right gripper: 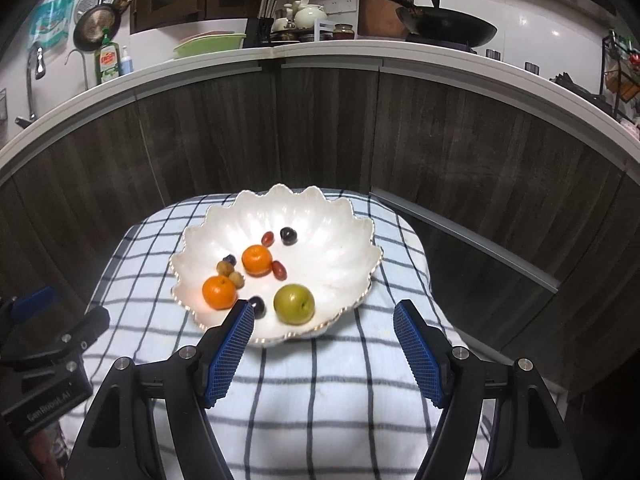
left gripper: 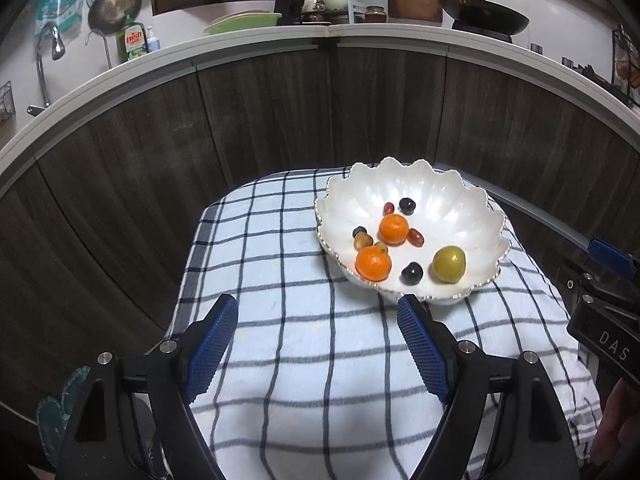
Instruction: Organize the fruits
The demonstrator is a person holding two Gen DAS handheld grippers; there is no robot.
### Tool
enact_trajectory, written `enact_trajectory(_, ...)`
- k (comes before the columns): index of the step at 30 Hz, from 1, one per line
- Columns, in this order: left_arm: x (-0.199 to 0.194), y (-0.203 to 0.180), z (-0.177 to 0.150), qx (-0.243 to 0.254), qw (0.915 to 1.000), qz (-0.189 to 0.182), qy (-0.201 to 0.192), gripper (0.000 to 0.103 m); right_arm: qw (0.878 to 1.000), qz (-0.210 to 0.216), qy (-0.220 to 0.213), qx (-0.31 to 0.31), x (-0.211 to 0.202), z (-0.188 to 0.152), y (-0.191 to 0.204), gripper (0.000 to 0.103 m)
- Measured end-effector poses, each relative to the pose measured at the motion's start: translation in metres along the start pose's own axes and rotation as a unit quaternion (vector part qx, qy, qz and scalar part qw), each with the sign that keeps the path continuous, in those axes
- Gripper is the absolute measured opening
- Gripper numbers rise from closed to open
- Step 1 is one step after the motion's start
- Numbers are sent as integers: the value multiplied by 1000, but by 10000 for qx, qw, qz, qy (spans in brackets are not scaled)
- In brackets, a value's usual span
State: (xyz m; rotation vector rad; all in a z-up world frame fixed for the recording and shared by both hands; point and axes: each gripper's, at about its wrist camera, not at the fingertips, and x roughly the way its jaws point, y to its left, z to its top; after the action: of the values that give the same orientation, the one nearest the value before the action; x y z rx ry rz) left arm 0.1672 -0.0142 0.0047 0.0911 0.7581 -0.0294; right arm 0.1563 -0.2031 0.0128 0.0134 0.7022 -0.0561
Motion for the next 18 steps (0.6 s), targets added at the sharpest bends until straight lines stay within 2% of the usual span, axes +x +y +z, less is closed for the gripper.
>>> enact_trajectory(11, -33, -3, -36, -36, 9999, 78, -61, 82, 9999, -35, -94, 118, -33, -36, -1, 73)
enact_trajectory(14, -43, -6, -47, 31, 9999, 89, -103, 82, 9998, -34, -95, 157, -41, -47, -5, 79)
enact_trajectory(18, -57, -7, -63, 111, 9997, 156, -174, 83, 9998, -31, -110, 168, -52, -60, -7, 79)
